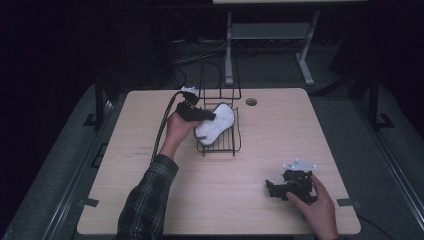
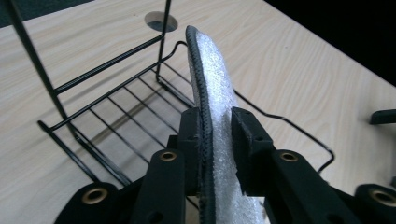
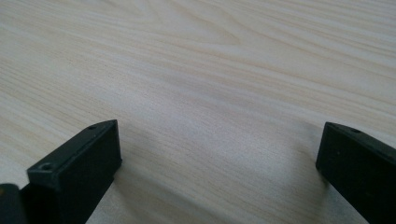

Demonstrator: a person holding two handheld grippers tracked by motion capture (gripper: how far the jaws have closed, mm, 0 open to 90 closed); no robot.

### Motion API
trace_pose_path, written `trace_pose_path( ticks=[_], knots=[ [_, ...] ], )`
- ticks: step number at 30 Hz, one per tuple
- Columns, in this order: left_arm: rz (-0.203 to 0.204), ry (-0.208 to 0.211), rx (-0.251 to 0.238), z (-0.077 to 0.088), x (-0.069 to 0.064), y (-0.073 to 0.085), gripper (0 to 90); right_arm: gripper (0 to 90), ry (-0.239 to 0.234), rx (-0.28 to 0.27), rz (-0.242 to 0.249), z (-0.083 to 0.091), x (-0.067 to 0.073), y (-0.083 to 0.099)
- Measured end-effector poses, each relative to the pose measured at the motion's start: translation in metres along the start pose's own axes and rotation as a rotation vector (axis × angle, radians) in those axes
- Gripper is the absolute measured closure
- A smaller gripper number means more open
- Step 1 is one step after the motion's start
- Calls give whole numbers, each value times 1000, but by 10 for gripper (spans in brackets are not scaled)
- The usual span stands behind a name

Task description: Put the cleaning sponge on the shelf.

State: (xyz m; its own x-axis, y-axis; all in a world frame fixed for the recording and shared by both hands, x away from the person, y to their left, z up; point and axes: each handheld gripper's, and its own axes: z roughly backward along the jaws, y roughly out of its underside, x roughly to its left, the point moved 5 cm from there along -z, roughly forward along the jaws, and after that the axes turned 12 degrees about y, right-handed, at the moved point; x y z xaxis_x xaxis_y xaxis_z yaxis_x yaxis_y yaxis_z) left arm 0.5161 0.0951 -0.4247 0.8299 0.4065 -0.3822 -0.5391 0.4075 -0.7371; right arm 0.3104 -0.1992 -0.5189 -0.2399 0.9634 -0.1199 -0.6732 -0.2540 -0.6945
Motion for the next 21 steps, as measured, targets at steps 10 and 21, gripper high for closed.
trace_pose_path(
  ticks=[10,21],
  knots=[
    [-12,-84,-9,13,11,4,591,0,0,0,0,0,0,0],
    [-23,-46,-13,35,-3,20,898,0,1,0,1,0,0,0]
  ],
)
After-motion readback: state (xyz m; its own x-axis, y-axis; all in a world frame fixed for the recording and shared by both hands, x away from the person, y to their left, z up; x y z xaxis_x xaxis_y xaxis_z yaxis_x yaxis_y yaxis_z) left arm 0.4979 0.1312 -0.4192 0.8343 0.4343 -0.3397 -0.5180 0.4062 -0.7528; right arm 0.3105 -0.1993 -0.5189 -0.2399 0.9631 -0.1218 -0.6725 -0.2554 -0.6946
